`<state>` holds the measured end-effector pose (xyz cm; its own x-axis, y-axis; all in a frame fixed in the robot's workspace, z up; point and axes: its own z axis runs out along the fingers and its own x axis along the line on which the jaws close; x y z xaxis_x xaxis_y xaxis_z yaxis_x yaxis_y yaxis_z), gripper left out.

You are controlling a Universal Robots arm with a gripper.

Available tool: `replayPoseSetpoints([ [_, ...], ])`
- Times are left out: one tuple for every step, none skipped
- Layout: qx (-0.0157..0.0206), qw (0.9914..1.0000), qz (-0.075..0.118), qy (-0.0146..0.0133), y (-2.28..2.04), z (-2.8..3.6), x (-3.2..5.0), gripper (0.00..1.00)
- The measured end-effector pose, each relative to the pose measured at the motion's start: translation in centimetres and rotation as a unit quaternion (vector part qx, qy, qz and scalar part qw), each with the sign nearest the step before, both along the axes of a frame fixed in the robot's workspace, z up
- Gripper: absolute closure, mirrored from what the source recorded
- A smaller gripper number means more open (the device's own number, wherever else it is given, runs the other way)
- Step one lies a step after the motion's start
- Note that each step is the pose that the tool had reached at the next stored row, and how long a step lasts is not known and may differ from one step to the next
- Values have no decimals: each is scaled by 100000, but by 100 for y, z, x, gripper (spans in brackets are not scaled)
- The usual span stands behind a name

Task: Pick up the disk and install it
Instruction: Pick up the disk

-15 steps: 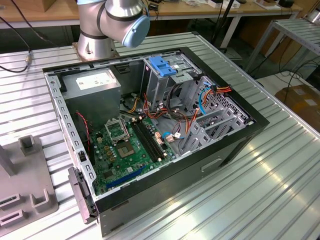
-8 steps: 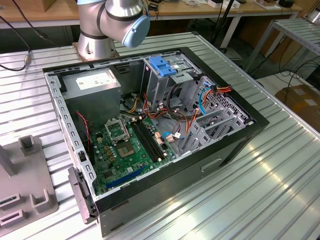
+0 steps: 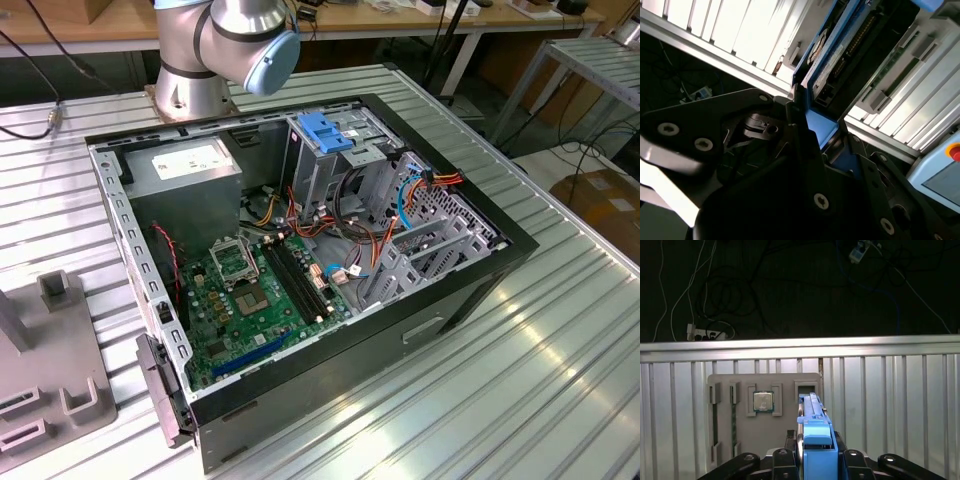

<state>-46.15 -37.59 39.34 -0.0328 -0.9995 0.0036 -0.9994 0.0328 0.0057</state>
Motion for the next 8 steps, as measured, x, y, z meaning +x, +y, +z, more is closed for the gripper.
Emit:
replayPoseSetpoints([
  [-3, 100000, 2, -2, 0, 5, 0, 63],
  [-3, 100000, 3, -2, 0, 10, 0, 63],
  [-8, 100000, 0, 4, 0, 23, 0, 63],
  [-9, 100000, -1, -6, 0, 32, 0, 63],
  [-9, 100000, 2, -8, 0, 37, 0, 63],
  [-17, 100000, 2, -3, 0, 42, 0, 63],
  [-23, 100000, 1, -8, 0, 44, 0, 63],
  [-44, 100000, 2, -9, 0, 47, 0, 63],
])
